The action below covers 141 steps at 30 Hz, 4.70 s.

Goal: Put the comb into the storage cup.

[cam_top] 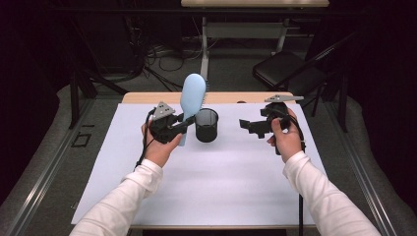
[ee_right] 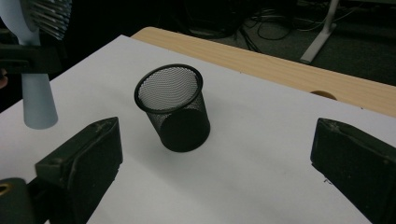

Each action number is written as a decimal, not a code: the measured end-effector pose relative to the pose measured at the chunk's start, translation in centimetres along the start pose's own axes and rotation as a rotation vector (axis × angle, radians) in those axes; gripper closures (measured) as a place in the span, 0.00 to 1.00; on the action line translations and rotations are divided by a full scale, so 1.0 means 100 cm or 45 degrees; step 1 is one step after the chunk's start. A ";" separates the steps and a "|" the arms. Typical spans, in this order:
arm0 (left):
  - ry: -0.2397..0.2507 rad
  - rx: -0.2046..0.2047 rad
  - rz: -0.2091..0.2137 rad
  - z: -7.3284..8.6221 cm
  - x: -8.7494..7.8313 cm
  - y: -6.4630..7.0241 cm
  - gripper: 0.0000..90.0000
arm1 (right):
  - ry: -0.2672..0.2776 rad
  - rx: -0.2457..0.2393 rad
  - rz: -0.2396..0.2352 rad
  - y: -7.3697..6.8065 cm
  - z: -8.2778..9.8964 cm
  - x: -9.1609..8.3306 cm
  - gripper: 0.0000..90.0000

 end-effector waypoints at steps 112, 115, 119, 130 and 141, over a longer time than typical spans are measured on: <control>0.023 0.044 0.113 0.002 0.045 0.047 0.78 | 0.060 0.229 -0.330 -0.066 -0.086 0.052 0.36; 0.023 0.043 0.113 0.002 0.045 0.048 0.78 | 0.052 0.233 -0.338 -0.068 -0.086 0.052 0.38; 0.024 0.042 0.112 0.002 0.045 0.047 0.78 | 0.053 0.261 -0.341 -0.067 -0.086 0.052 0.41; 0.022 0.045 0.111 0.004 0.046 0.048 0.78 | 0.025 0.337 -0.341 -0.063 -0.083 0.051 0.49; 0.018 0.047 0.106 0.006 0.047 0.048 0.78 | 0.044 0.355 -0.338 -0.061 -0.080 0.052 0.50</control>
Point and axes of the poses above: each handheld gripper's, and its own axes: x roughly forward along the jaws, z roughly out of its underside, y roughly to its right, the point moved 10 cm from there along x, roughly forward along the jaws, and after that the axes turned 1 degree about -x, right-handed, at the moved point
